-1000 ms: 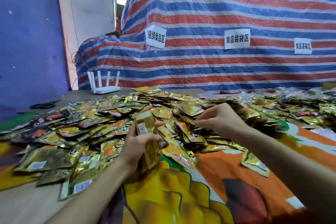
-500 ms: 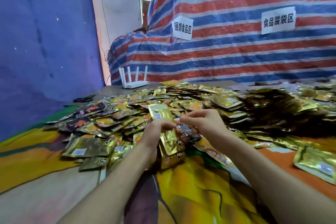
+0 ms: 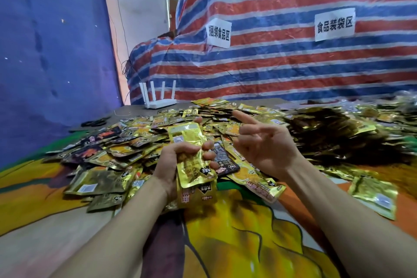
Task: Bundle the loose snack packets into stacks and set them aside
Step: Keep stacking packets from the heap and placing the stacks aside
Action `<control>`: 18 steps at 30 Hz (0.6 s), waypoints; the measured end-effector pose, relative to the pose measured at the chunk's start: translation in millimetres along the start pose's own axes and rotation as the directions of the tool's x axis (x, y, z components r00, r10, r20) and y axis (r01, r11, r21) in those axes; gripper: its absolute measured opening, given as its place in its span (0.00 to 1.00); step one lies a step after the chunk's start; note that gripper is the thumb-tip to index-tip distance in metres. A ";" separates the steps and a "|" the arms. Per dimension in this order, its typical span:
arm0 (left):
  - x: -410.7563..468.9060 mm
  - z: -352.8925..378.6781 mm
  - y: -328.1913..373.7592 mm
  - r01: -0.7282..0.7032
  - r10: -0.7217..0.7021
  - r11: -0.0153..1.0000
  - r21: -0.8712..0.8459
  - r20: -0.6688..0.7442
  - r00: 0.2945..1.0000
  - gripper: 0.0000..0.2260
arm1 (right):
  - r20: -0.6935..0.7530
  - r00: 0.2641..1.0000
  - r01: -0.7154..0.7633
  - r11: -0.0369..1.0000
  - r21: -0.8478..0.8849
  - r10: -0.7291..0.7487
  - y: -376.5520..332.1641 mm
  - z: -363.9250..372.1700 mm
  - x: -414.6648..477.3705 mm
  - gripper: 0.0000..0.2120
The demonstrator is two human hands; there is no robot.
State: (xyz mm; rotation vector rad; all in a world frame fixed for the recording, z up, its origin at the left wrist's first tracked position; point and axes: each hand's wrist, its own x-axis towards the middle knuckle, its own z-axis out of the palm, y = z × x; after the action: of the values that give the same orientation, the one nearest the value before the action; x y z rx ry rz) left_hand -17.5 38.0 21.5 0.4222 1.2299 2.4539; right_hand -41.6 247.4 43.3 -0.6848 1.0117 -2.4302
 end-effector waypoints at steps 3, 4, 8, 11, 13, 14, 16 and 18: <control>4.7 -3.5 -0.3 -0.003 0.009 0.999 0.043 -0.130 0.992 0.11 | -0.070 0.998 -0.021 0.945 -0.326 -0.002 6.3 2.9 5.8 0.22; 6.6 -2.7 -0.5 -0.016 0.025 0.999 0.048 -0.200 0.979 0.12 | -0.099 0.995 -0.029 0.906 -0.422 -0.015 9.4 3.9 7.1 0.24; 13.5 -9.5 4.1 -0.177 0.182 0.982 0.064 -0.554 0.812 0.06 | -0.180 0.974 -0.008 0.766 -0.642 -0.140 25.9 6.5 6.7 0.25; 13.9 -19.7 10.5 -0.283 0.274 0.954 0.097 -0.668 0.692 0.12 | -0.167 0.972 -0.012 0.678 -0.735 -0.164 43.4 12.0 6.8 0.28; 14.4 -19.0 11.0 -0.364 0.328 0.927 0.093 -0.671 0.665 0.21 | -0.141 0.976 -0.017 0.590 -0.807 -0.164 56.4 18.1 7.4 0.29; 14.3 -16.4 10.3 -0.402 0.350 0.912 0.086 -0.677 0.648 0.26 | -0.133 0.976 -0.018 0.544 -0.839 -0.173 62.6 21.7 8.2 0.29; 12.8 -5.5 7.7 -0.409 0.370 0.904 0.122 -0.701 0.609 0.30 | -0.103 0.972 0.000 0.441 -0.897 -0.210 72.8 28.2 10.4 0.28; 11.2 1.2 4.3 -0.317 0.358 0.928 0.196 -0.709 0.608 0.36 | -0.047 0.961 0.055 0.354 -0.934 -0.273 80.6 31.1 11.5 0.27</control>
State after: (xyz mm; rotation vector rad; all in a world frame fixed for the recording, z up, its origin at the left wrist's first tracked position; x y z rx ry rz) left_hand -27.7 41.4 26.9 -0.4540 1.6267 3.0686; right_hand -17.5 172.3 6.0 -0.8985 2.6068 -1.8522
